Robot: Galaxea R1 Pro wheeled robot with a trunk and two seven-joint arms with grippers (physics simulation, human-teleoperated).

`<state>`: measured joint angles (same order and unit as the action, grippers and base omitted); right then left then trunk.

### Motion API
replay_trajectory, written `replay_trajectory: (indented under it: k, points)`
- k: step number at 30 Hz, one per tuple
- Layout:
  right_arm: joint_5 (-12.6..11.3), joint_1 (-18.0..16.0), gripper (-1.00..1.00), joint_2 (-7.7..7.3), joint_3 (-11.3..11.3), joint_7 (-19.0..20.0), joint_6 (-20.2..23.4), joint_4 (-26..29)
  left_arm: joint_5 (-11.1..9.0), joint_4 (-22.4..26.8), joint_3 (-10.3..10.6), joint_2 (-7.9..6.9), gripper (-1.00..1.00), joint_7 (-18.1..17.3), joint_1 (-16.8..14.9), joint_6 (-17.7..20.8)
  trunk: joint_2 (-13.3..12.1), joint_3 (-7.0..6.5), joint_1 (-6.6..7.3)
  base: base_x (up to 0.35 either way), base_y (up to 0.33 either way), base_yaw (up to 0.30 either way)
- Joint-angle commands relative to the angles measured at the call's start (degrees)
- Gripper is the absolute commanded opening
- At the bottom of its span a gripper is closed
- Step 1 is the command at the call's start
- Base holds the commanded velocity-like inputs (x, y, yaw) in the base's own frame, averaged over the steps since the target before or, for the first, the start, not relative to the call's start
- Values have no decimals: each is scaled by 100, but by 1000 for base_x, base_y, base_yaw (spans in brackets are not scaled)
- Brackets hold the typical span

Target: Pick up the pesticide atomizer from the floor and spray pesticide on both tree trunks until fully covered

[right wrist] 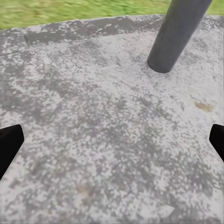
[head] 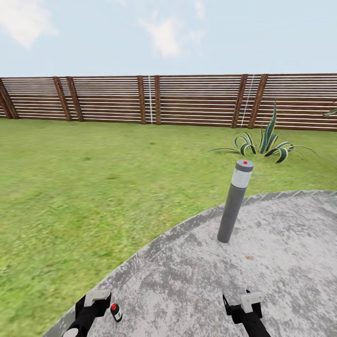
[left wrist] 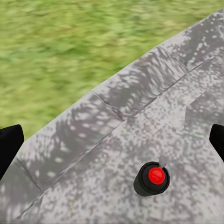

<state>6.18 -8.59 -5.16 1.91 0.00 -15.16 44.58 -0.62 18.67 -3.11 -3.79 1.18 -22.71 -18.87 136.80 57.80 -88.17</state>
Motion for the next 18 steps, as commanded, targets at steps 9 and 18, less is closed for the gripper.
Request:
replay_trajectory:
  k: [9,18]
  points:
    - [41,-2,100,-3,3,-7,-13,-10,-3,-3,-8,1,100,5,-4,-13,2,5,1,-5,1,-137]
    - [39,-2,100,-3,3,-8,-9,-5,0,-1,-30,-9,100,5,-6,15,2,5,1,0,0,-102]
